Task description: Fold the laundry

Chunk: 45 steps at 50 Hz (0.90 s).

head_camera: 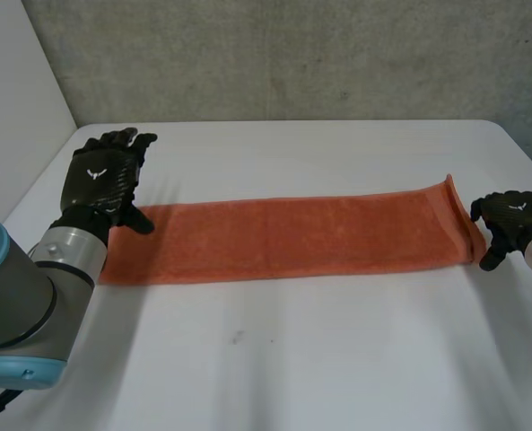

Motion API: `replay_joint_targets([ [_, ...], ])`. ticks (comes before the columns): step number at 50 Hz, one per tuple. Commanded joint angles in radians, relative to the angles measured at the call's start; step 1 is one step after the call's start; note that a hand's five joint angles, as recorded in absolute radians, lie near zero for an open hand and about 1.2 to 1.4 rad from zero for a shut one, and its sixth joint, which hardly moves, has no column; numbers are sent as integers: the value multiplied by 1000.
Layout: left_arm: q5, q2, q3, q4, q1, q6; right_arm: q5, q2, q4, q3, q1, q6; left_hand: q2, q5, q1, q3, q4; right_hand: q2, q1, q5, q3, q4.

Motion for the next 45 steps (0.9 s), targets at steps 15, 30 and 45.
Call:
replay_joint_targets([
  [15, 1, -6, -20, -1, 1, 4, -40, 93, -55, -37, -11, 17, 10, -27, -5, 4, 5, 27, 99, 43, 27, 24],
  [30, 1, -6, -21, -1, 1, 2, -46, 67, -57, -8, -11, 31, 10, -27, -5, 4, 5, 3, 75, 19, 3, 0],
  [45, 1, -8, -21, -1, 2, 4, -32, 178, -61, -103, -9, 101, 10, -27, -5, 4, 5, 892, 964, 908, 892, 889],
])
